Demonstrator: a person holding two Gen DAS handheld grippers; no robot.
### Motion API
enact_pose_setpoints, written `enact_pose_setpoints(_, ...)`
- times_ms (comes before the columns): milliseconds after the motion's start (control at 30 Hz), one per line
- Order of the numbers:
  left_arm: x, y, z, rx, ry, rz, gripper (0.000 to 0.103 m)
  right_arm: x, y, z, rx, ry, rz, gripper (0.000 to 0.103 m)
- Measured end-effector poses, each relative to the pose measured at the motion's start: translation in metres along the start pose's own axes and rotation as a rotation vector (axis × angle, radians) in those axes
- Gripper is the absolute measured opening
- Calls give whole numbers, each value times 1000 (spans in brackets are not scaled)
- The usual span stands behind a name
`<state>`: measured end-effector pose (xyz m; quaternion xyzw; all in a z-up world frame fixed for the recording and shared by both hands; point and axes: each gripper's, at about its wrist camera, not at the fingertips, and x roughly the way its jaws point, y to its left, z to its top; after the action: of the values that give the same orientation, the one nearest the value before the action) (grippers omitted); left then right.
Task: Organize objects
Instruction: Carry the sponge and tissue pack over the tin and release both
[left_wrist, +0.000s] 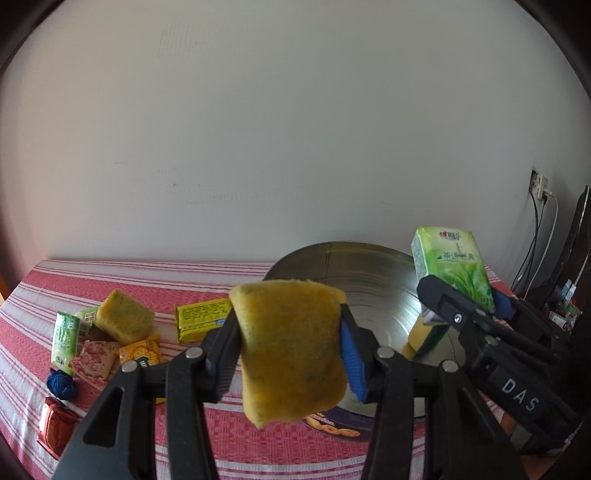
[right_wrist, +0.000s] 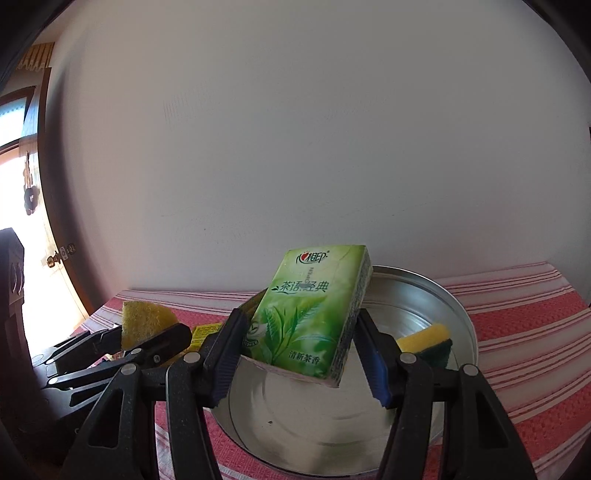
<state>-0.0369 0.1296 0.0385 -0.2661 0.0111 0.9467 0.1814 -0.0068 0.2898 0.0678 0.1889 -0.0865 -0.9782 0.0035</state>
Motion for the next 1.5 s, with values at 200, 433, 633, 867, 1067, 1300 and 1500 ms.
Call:
enact_pose_setpoints(200,15,-18,0,6,15,-7,49,9,-23,1,-19,-7,-109,61)
enact_pose_setpoints(433,38,-38,-1,37,39,-14,49,16,-35,0,-28,-4,-205,61)
enact_pose_setpoints(633,49,-45,-4,52,65,-19,49,24,-48,-5,-35,25,-257,61)
enact_pose_setpoints(867,64,-41,-11,55,107,-6,49,30,-62,-9,-34,60,-282,61)
enact_pose_setpoints(1067,74,-38,-14,57,125,16,49,35,-61,-8,-56,57,-285,61)
enact_pose_setpoints(1300,75,-37,-16,56,131,26,52,40,-58,-8,-74,48,-252,63)
enact_pose_setpoints(1500,63,-50,-14,87,48,43,102,24,-57,-2,-54,-28,-224,84)
